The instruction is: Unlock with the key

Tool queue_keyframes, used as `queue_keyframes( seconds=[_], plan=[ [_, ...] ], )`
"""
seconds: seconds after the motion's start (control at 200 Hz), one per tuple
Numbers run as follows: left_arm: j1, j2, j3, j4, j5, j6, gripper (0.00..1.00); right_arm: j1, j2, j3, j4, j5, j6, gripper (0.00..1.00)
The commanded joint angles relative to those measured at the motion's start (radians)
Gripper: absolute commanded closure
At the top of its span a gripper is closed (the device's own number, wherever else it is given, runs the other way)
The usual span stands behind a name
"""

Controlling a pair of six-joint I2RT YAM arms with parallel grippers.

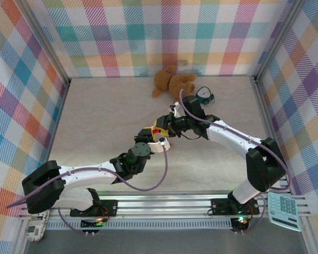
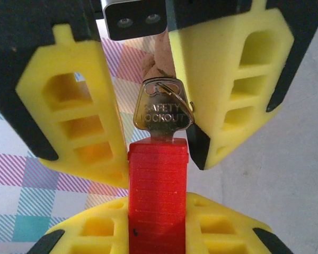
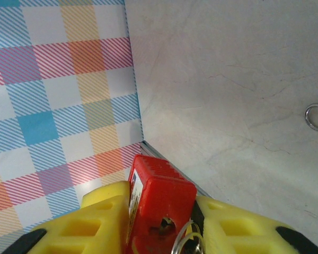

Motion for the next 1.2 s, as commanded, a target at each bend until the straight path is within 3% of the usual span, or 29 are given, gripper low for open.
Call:
queue_keyframes(
  seconds=[0.0,0.17,0.385,0.445,0.495,0.545,0.64,0.715,0.795,1.005,1.195],
  plan=[
    [-0.013,0.04,0.017,0.009,0.008,0.019,1.0,0.007,-0.001,0.022,0.08,-0.073,0.014,0.65],
    [-0.016,0.058,0.024,0.012,0.007,0.038,1.0,0.007,0.006,0.022,0.101,-0.102,0.02,0.59],
    [-0.015,0.076,0.036,0.015,-0.004,0.047,1.0,0.007,-0.001,0.006,0.162,-0.115,0.032,0.81],
    [-0.016,0.081,0.038,0.012,-0.014,0.051,0.92,0.007,-0.01,0.003,0.159,-0.104,0.025,0.83],
    [-0.017,0.078,0.039,0.011,-0.021,0.051,0.79,0.005,-0.015,0.001,0.155,-0.095,0.016,0.84],
    [-0.02,0.069,0.037,0.004,-0.022,0.046,0.75,0.004,-0.022,0.004,0.143,-0.082,0.003,0.85],
    [-0.028,0.036,0.046,-0.06,-0.021,0.002,0.55,0.001,-0.021,0.013,0.124,-0.064,-0.019,0.86],
    [-0.039,-0.016,0.069,-0.175,-0.012,-0.081,0.35,-0.005,-0.015,0.024,0.121,-0.045,-0.03,0.86],
    [-0.051,-0.093,0.116,-0.386,0.017,-0.229,0.23,-0.01,0.008,0.057,0.097,-0.027,-0.061,0.86],
    [-0.059,-0.443,0.152,-0.67,-0.018,-0.606,0.22,-0.01,0.105,0.167,0.058,0.032,-0.16,0.87],
    [-0.059,-0.791,0.108,-0.739,-0.31,-0.863,0.16,0.023,0.212,0.225,0.062,0.098,-0.244,0.87]
  ],
)
